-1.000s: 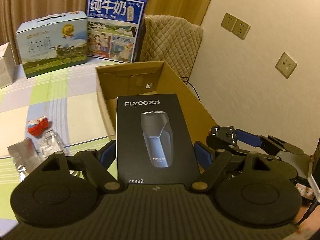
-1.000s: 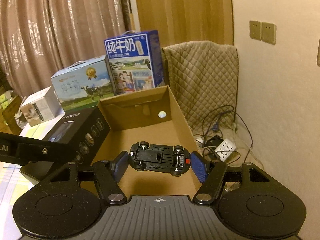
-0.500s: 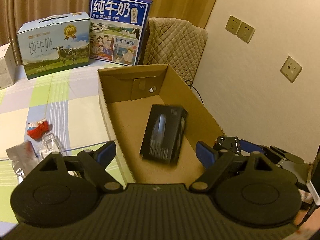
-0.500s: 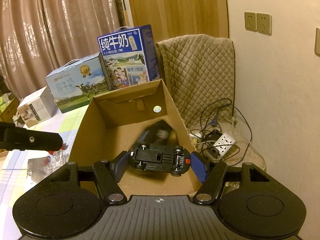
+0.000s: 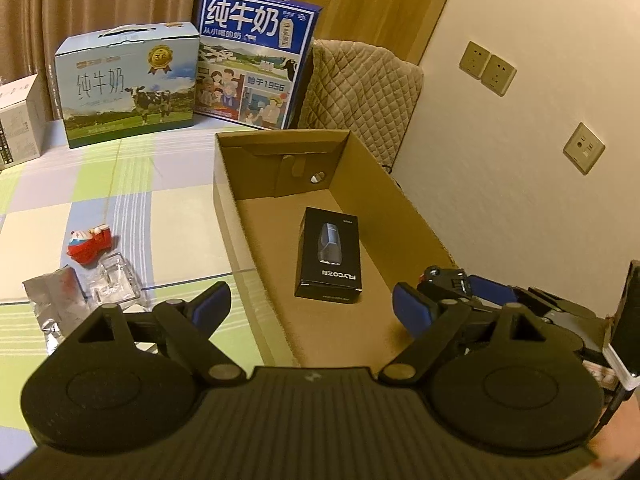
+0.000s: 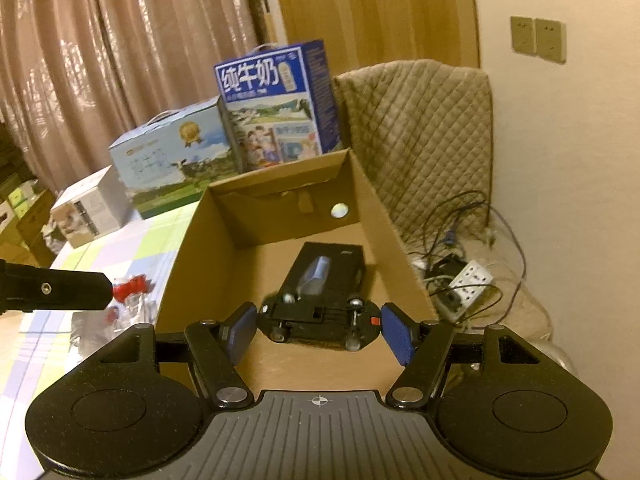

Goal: Organize objects
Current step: 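Carry both into the cardboard box and open both tools to release them, then return both tools to the table toward the cotton swabs and plastic cup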

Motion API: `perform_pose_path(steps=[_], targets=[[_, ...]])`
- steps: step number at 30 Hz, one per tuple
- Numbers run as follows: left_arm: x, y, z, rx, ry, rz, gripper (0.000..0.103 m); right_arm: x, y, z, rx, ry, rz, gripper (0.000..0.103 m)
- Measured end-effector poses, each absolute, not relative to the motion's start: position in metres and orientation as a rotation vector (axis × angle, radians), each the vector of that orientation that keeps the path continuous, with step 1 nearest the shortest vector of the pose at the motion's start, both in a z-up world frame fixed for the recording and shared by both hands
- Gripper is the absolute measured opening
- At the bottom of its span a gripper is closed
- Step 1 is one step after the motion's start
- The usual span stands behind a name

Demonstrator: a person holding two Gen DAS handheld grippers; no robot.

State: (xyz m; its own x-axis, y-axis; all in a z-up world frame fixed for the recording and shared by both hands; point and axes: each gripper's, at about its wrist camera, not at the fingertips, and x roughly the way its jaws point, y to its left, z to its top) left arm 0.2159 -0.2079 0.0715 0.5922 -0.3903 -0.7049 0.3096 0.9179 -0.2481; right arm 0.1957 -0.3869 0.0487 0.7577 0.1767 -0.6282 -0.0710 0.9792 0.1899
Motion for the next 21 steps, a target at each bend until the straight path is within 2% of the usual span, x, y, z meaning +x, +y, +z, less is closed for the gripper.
perform_pose_path(steps=[10, 21], targets=[[0.202, -0.176, 0.070, -0.130, 0.821, -0.359, 0.086, 0.176, -0.389, 0.060, 0.209, 0.677, 0.126, 0.069], [0.165, -0.094, 0.062, -0.169, 0.808, -0.213, 0.086, 0.129, -0.345, 0.095, 0.248, 0.622, 0.215, 0.069]])
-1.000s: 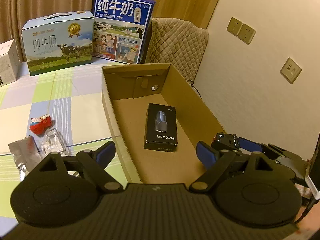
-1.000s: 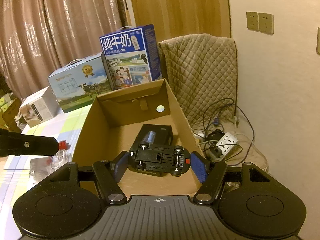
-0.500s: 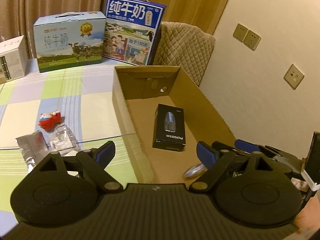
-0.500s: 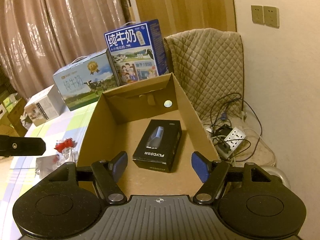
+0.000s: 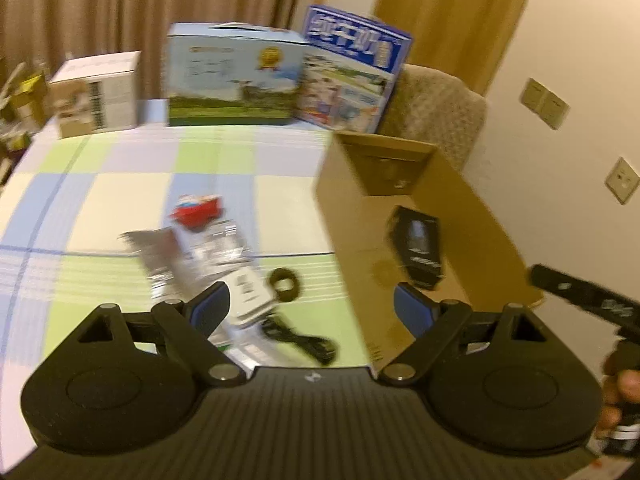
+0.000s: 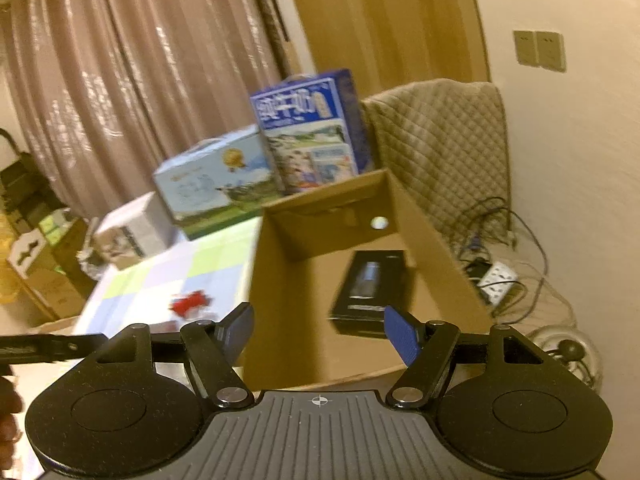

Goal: Organize objects
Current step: 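Return both tools to the table toward the cotton swabs and plastic cup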

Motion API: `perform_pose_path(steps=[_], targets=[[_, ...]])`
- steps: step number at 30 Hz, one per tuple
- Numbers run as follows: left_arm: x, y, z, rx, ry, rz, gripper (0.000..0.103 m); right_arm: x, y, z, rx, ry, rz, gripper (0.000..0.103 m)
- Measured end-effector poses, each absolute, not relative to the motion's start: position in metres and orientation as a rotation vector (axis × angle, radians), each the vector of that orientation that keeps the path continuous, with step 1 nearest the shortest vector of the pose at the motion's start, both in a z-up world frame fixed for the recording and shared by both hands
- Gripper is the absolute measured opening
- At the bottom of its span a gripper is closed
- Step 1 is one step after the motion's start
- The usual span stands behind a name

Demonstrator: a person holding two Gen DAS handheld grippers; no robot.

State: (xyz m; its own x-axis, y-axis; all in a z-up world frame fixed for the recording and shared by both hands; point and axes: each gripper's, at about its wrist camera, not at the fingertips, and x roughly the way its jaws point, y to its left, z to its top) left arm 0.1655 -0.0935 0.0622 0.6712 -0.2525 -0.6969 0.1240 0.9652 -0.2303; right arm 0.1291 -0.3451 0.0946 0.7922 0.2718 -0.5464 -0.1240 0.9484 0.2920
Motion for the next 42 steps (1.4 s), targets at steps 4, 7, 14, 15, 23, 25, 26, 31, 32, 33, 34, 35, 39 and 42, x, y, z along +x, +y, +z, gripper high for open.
perform_pose_path(steps=[4, 7, 14, 15, 23, 25, 26, 31, 32, 33, 34, 35, 39, 42], targets=[[0.151, -0.052, 0.056, -0.188, 0.813, -0.141, 0.086, 0.113, -0.317, 0.098, 0.244, 0.620, 0.269, 0.069], [0.138, -0.023, 0.051, -0.213, 0.819, -0.097, 0.086, 0.101, -0.296, 0.095, 0.230, 0.631, 0.303, 0.069], [0.106, 0.027, 0.038, -0.231, 0.832, -0.029, 0.086, 0.085, -0.265, 0.070, 0.203, 0.696, 0.344, 0.069], [0.102, 0.031, 0.035, -0.226, 0.834, -0.027, 0.086, 0.084, -0.261, 0.066, 0.193, 0.707, 0.348, 0.069], [0.085, 0.032, 0.015, -0.189, 0.874, -0.105, 0.087, 0.078, -0.244, 0.043, 0.128, 0.754, 0.376, 0.069], [0.083, 0.029, 0.010, -0.176, 0.884, -0.127, 0.086, 0.079, -0.241, 0.040, 0.114, 0.762, 0.385, 0.069], [0.083, 0.028, 0.008, -0.163, 0.887, -0.142, 0.086, 0.079, -0.240, 0.037, 0.106, 0.768, 0.392, 0.069], [0.085, 0.015, 0.000, -0.021, 0.891, -0.274, 0.086, 0.089, -0.230, 0.028, 0.049, 0.805, 0.448, 0.069], [0.086, 0.011, -0.001, 0.023, 0.890, -0.300, 0.086, 0.092, -0.228, 0.026, 0.034, 0.808, 0.465, 0.069], [0.088, 0.009, -0.003, 0.064, 0.886, -0.332, 0.086, 0.094, -0.224, 0.025, 0.015, 0.816, 0.481, 0.069], [0.090, 0.006, -0.005, 0.105, 0.885, -0.361, 0.086, 0.097, -0.221, 0.023, -0.006, 0.818, 0.498, 0.069], [0.091, 0.003, -0.007, 0.141, 0.884, -0.382, 0.086, 0.100, -0.217, 0.022, -0.023, 0.820, 0.512, 0.069], [0.101, -0.008, -0.019, 0.273, 0.870, -0.488, 0.085, 0.114, -0.202, 0.012, -0.114, 0.838, 0.570, 0.069], [0.110, -0.015, -0.031, 0.376, 0.852, -0.562, 0.082, 0.126, -0.193, 0.003, -0.184, 0.853, 0.606, 0.068]])
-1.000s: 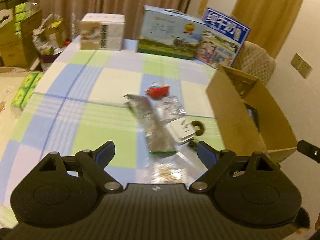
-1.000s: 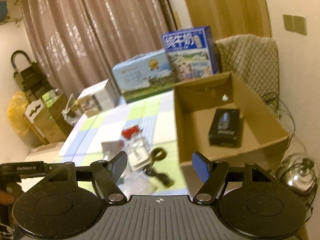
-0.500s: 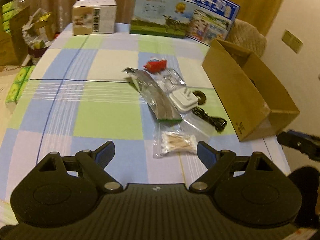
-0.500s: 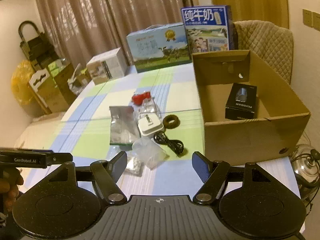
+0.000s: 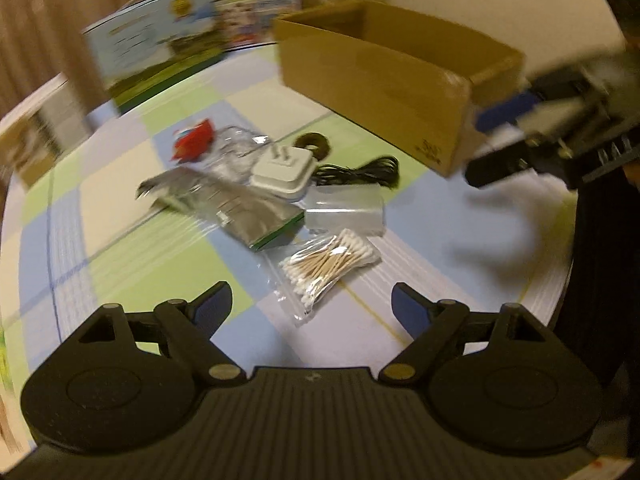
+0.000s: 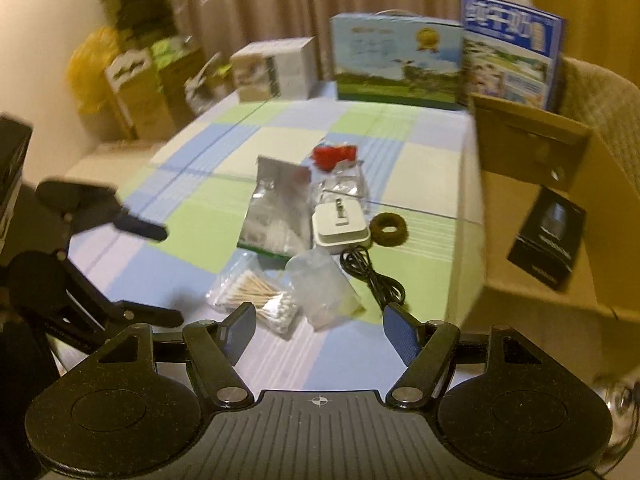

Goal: Organize objects
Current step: 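Return both tools to the table toward the cotton swabs and plastic cup, then grasp the cotton swab bag with the left tool while the right tool grasps the clear cup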

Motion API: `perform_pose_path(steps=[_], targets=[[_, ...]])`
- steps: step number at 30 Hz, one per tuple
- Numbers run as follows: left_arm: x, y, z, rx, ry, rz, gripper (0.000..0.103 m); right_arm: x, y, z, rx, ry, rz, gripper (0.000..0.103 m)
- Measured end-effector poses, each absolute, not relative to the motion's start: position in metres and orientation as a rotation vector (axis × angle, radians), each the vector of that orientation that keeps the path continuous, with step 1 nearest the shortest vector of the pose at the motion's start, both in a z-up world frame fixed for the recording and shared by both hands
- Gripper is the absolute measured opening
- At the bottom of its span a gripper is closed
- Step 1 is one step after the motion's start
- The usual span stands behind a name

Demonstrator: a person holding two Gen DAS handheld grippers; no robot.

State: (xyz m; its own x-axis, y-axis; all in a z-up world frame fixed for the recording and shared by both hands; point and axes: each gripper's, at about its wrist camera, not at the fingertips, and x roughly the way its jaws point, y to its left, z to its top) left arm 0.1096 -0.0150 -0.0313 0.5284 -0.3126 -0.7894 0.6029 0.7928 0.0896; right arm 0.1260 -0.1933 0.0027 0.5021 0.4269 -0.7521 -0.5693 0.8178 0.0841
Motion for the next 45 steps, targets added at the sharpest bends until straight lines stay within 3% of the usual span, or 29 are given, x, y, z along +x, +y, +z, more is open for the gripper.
perform_pose_path(steps=[5, 13, 23, 26, 28, 32, 45], targets=[[0.124, -0.026, -0.052, 0.538, 0.829, -0.678, 0.079, 0.149, -0.182, -0.015, -0.270, 0.888, 0.650, 0.066], [0.147, -0.040, -0.077, 0.686, 0.794, -0.834, 0.073, 0.176, -0.159, -0.042, -0.352, 0.936, 0.713, 0.055], [0.165, -0.058, -0.096, 0.802, 0.781, -0.954, 0.063, 0.194, -0.144, -0.063, -0.420, 0.975, 0.734, 0.053], [0.171, -0.062, -0.102, 0.817, 0.834, -0.963, 0.053, 0.197, -0.140, -0.065, -0.437, 0.978, 0.739, 0.053], [0.174, -0.060, -0.102, 0.774, 0.865, -0.958, 0.039, 0.198, -0.138, -0.066, -0.443, 0.981, 0.747, 0.053], [0.170, -0.049, -0.098, 0.686, 0.934, -0.927, 0.029, 0.202, -0.132, -0.070, -0.449, 0.982, 0.757, 0.053], [0.145, -0.011, -0.085, 0.369, 1.069, -0.659, 0.031, 0.216, -0.122, -0.091, -0.415, 1.040, 0.732, 0.053]])
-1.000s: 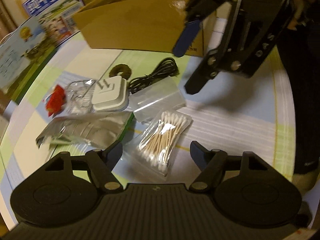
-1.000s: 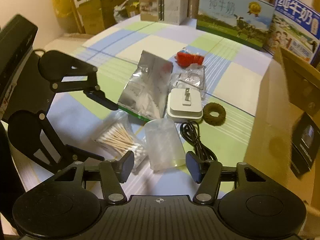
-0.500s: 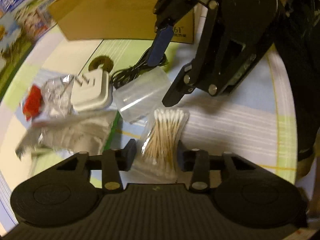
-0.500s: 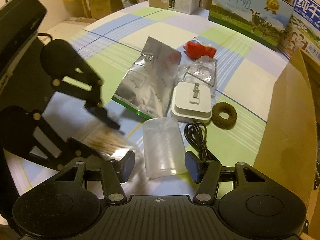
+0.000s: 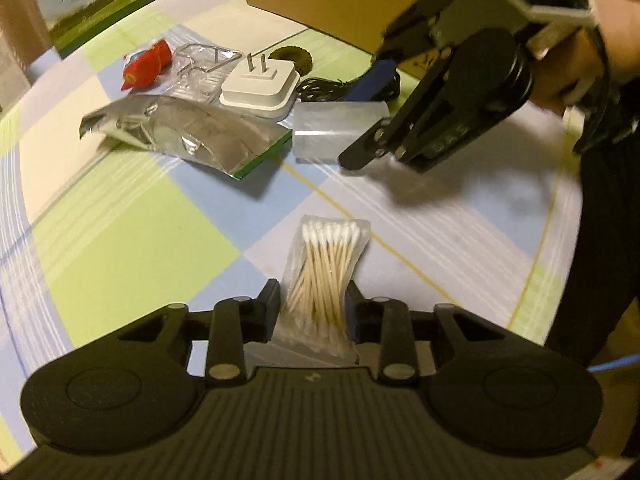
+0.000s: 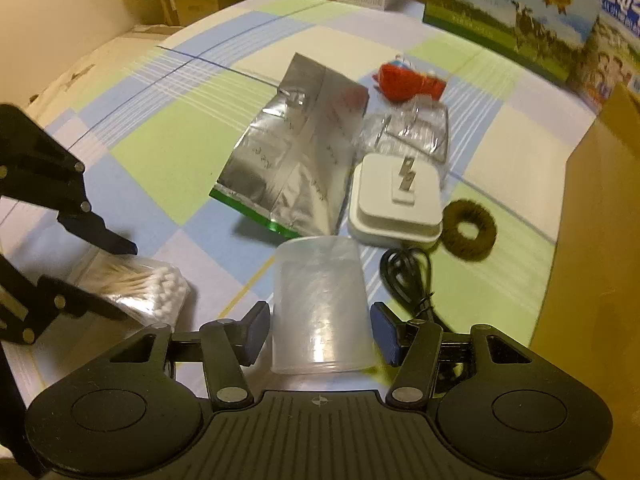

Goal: Organize objects
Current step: 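Grasp the cotton swab bag with the left tool while the right tool grasps the clear cup, then carry swabs and cup into the cardboard box and open both tools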

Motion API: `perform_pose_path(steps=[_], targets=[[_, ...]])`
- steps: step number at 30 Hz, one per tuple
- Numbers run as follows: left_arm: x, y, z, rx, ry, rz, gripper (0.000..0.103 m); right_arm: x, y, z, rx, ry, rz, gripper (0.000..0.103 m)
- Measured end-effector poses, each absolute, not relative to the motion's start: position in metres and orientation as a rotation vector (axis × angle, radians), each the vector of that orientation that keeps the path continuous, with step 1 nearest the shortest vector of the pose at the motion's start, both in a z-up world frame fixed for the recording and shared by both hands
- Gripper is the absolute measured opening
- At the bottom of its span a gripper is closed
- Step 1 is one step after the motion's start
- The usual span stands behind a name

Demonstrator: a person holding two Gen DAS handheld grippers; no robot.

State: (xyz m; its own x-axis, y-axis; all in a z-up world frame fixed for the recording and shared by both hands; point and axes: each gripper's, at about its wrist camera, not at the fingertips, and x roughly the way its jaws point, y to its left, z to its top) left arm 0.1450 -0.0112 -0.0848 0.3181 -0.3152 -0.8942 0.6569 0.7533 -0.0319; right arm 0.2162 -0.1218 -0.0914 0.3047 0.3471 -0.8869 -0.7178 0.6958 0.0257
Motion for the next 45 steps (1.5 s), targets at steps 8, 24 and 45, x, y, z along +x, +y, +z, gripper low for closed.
perform_pose_path(steps=[8, 24, 45], targets=[[0.146, -0.013, -0.082, 0.358, 1.059, -0.663, 0.044, 0.206, -0.130, -0.089, -0.303, 1.070, 0.660, 0.050], [0.146, -0.014, -0.085, 0.254, 1.129, -0.518, 0.020, 0.168, -0.160, -0.063, -0.102, 1.019, 0.558, 0.050], [0.091, -0.020, 0.004, -0.169, 0.968, -0.241, 0.020, 0.106, -0.231, 0.035, -0.002, 0.829, 0.444, 0.050]])
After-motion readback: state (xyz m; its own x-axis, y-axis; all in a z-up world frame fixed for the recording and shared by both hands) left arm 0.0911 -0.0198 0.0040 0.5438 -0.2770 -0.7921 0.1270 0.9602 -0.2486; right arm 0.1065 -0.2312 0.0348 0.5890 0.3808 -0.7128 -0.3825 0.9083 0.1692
